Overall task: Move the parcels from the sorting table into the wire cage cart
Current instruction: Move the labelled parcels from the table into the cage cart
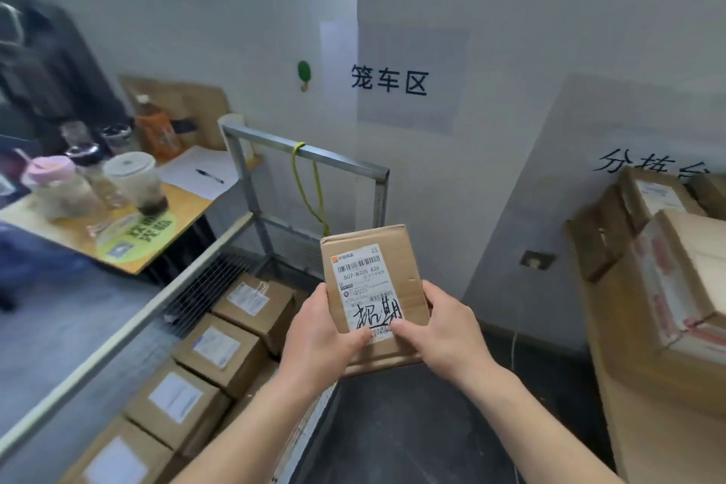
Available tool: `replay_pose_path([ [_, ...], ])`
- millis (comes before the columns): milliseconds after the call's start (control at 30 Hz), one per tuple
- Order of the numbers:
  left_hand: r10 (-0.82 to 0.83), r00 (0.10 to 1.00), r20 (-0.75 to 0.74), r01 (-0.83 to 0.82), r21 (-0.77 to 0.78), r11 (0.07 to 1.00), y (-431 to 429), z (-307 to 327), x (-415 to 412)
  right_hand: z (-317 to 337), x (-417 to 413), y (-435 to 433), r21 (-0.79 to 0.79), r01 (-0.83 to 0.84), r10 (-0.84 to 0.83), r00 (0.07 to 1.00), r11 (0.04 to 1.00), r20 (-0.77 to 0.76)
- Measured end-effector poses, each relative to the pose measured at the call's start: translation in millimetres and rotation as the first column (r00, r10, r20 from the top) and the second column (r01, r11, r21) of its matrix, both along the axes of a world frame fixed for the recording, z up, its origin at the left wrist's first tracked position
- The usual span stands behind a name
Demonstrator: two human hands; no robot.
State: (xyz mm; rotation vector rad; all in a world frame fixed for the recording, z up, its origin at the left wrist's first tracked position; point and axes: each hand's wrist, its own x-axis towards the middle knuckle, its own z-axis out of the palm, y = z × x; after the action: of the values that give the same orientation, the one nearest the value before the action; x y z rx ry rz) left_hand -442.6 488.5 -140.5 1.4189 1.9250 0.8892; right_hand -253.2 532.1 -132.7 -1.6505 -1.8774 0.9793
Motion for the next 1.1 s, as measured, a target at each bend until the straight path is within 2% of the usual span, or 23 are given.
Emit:
replay_pose_path([
  [267,0.261,0.964,0.049,-0.259,-0.043,0.965,19.3,-9.8,15.1,-9.1,-5.6,64.3,-0.014,-0.245,0.245,0.968,0.970,0.049],
  [467,0.403,0.912,0.081,-0.397,-0.076,0.915,22.1,-16.7,8.6,-19.8,-28.4,89.9,-0.042,-0.346,0.348,0.936,0.937,0.057],
  [900,0.551,0.822,0.141,-0.517,-0.218,0.828,80.8,-63.8,-64.5,-59.7,-126.7,165.8,-0.131,-0.467,0.483,0.861,0.875,0.158],
  [1100,0.584,0.783,0.212,-0.515,-0.304,0.801,118.0,-88.4,-117.9,-79.4,-185.7,203.7,-0.227,-0.479,0.508,0.857,0.848,0.091],
])
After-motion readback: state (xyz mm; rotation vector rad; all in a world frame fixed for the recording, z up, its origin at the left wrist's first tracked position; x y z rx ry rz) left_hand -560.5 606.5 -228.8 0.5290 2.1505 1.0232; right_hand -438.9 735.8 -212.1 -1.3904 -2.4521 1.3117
